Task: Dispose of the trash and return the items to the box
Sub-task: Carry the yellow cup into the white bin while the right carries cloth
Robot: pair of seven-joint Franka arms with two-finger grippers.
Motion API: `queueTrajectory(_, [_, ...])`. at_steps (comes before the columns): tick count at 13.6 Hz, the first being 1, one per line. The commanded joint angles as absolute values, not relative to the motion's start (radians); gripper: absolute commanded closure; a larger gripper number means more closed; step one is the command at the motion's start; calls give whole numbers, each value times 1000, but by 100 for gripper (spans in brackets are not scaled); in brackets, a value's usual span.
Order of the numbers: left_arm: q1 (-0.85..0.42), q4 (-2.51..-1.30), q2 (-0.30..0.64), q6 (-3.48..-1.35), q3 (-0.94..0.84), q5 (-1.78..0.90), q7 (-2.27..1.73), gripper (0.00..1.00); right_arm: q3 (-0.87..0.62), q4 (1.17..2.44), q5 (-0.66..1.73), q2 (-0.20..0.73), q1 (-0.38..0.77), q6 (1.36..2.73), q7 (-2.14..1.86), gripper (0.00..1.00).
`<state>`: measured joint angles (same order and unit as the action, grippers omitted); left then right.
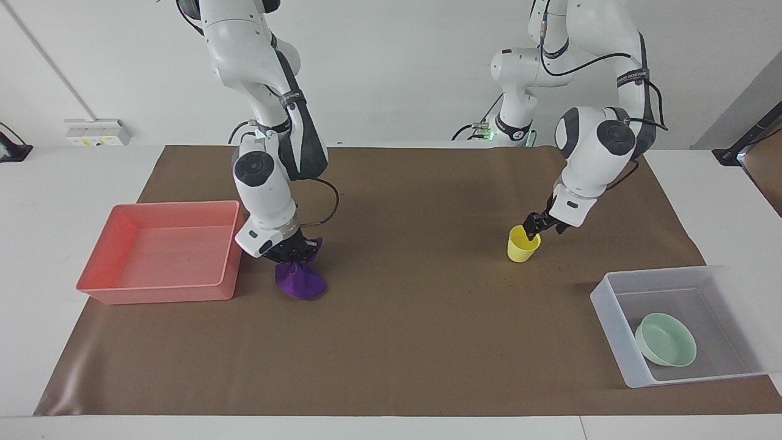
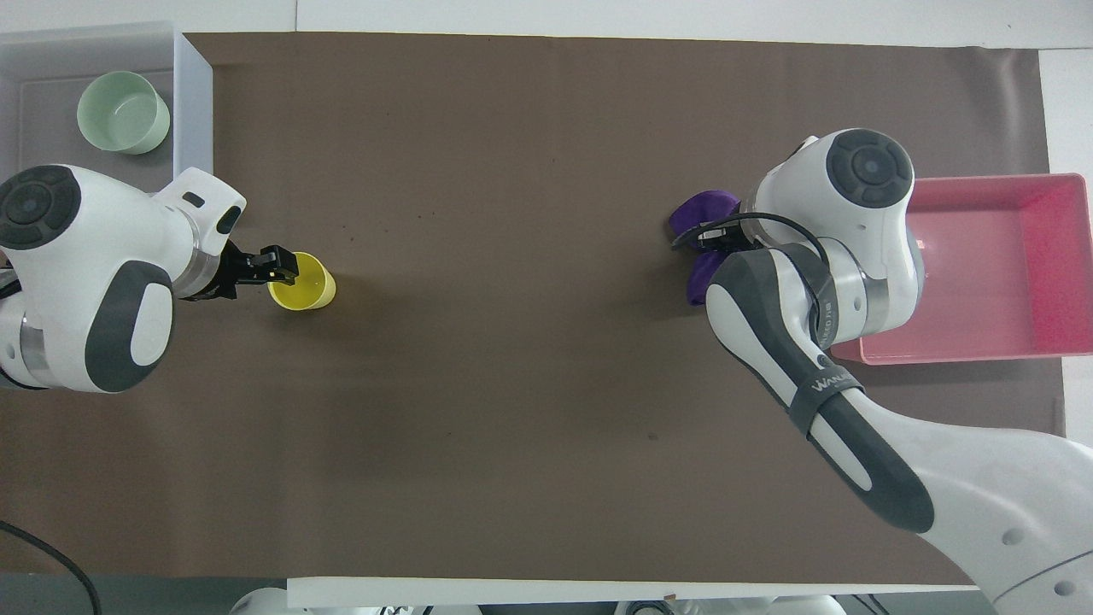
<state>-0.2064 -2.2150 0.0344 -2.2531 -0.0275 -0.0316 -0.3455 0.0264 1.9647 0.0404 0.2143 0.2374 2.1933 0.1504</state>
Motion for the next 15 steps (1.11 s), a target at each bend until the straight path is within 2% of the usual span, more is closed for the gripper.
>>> queueTrajectory(1, [-219,-2261,17,-2309,-6,-25,-365,100,20,1887,43,146,209,2019,146,100])
queueTrajectory(5, [-230,-2185,43,-2255,-6,-23,-373,100,21,1787,35,71,120,1829,140,100])
queueTrajectory(7, [-232,-2064,43,-2101,-8,-25,-383,100,20,1784,15,45,42,1792,60,100])
queueTrajectory(9, [-210,-1869,63,-1950,-3,-26,-380,100,20,1799,14,38,-43,1781,-65,100])
queueTrajectory(11, [-142,-1594,191,-1840,2,-20,-359,100,20,1860,11,15,-112,1799,-135,100])
queueTrajectory(15, [59,-1340,380,-1916,2,-21,-174,100,20,1991,5,2,-224,1935,-239,99])
